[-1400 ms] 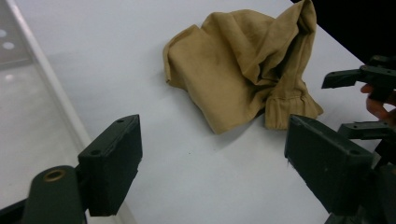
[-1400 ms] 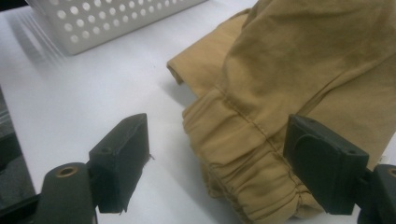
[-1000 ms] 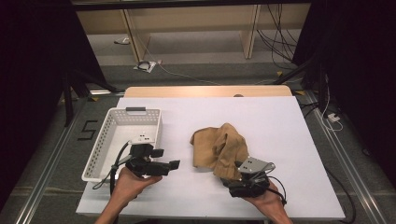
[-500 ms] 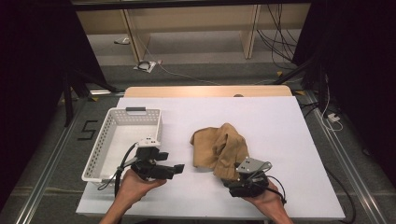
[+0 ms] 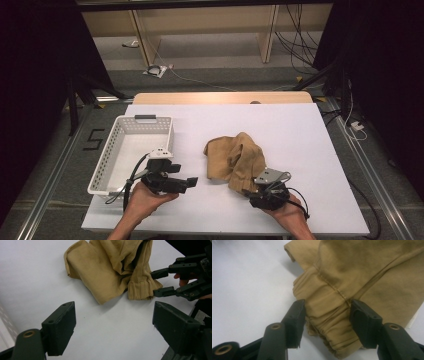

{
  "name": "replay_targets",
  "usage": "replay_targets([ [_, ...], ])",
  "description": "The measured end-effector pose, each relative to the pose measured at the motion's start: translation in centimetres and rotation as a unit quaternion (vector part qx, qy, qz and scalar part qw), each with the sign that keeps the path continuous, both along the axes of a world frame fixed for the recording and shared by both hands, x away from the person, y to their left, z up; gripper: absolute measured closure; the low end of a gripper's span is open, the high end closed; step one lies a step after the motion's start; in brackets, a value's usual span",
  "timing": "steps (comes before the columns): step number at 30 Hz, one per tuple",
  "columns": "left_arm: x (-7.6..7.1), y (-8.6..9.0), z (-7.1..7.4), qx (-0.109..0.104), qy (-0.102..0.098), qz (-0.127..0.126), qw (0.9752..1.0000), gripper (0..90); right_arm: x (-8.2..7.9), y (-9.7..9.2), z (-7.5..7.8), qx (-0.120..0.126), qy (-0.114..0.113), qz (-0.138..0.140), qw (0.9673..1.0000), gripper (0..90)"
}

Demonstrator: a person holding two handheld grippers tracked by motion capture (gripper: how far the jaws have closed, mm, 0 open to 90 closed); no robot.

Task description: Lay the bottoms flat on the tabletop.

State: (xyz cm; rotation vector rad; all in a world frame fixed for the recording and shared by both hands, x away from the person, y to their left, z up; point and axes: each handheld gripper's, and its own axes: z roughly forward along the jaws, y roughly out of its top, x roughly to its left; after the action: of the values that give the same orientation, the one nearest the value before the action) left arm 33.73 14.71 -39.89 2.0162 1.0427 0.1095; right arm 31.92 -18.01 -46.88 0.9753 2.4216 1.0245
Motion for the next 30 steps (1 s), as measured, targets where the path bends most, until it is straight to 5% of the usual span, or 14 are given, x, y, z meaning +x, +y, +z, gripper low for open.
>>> replay_targets([
  [7,0.0,-0.1,-0.3,0.004,0.004,-0.003,1.0000,19.0,0.1,0.1,-0.3,-0.021,0.012,0.004,0.9997,57.4],
  [18,-0.1,-0.3,-0.3,0.008,0.004,-0.008,0.9999,19.1,0.1,-0.2,-0.1,-0.018,0.034,0.008,0.9992,84.3],
  [23,-0.1,-0.3,-0.2,0.006,0.003,-0.007,1.0000,19.1,-0.2,-0.9,1.9,0.024,0.002,0.000,0.9997,85.9],
  [30,-0.2,-0.5,-0.4,0.008,0.004,-0.008,0.9999,19.1,0.1,-3.1,3.8,0.082,-0.024,-0.030,0.9958,86.0],
])
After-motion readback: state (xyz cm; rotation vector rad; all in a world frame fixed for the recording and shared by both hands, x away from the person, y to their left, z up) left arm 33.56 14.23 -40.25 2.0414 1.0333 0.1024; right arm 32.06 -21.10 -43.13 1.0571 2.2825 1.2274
